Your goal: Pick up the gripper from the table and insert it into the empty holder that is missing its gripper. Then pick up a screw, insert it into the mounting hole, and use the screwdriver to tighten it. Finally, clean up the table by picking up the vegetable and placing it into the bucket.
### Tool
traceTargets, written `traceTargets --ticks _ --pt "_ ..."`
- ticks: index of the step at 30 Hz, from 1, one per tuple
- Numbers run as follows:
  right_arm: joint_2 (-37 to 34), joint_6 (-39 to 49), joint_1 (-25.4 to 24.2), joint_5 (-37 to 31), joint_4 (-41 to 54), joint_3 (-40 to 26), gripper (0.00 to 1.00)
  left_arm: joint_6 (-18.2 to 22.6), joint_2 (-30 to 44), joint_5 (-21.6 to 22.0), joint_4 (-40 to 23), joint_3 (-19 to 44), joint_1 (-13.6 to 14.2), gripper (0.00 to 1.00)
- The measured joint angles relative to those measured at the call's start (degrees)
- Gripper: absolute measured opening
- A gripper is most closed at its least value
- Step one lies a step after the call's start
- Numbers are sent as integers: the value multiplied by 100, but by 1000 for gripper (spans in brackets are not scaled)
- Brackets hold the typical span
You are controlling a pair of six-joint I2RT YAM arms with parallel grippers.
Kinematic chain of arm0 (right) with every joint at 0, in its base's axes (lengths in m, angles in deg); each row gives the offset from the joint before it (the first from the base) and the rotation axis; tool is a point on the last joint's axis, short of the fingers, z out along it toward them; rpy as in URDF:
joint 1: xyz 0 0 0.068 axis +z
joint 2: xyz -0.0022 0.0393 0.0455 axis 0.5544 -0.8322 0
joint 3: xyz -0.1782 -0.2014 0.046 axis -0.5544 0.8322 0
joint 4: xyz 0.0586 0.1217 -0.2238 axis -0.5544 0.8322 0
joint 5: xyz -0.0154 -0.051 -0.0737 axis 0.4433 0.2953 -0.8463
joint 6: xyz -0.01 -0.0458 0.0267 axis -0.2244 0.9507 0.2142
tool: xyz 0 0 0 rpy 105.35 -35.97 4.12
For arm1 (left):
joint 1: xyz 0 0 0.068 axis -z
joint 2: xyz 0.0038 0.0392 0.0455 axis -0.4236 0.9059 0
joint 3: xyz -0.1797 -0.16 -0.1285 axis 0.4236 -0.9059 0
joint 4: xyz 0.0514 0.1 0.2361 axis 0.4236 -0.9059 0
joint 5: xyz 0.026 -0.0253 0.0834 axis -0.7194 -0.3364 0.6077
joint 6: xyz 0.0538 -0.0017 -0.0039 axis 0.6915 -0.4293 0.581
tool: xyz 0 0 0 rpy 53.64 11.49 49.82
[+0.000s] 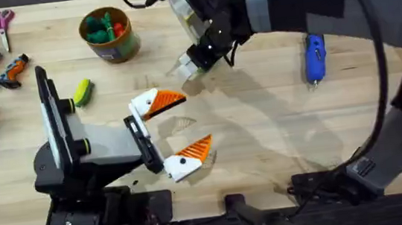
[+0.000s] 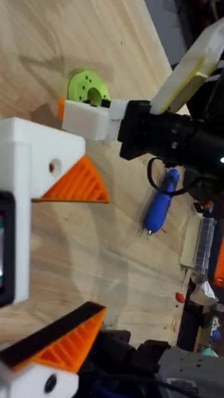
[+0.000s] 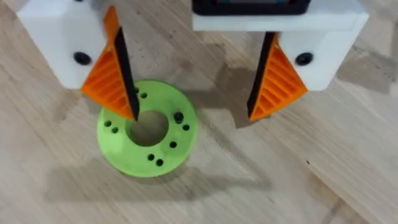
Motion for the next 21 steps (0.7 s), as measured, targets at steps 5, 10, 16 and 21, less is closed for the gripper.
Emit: traceTargets --ticks 5,10,16,21 --pt "-60 -2 0 -16 -57 0 886 2 -2 0 1 0 0 993" --pt "-60 -3 0 -5 -87 0 843 0 0 0 0 0 0 993" --pt "-62 -35 7 9 -251 0 752 0 -2 0 0 0 0 993" --pt "-61 -42 22 9 -310 0 705 0 -2 0 1 0 0 993"
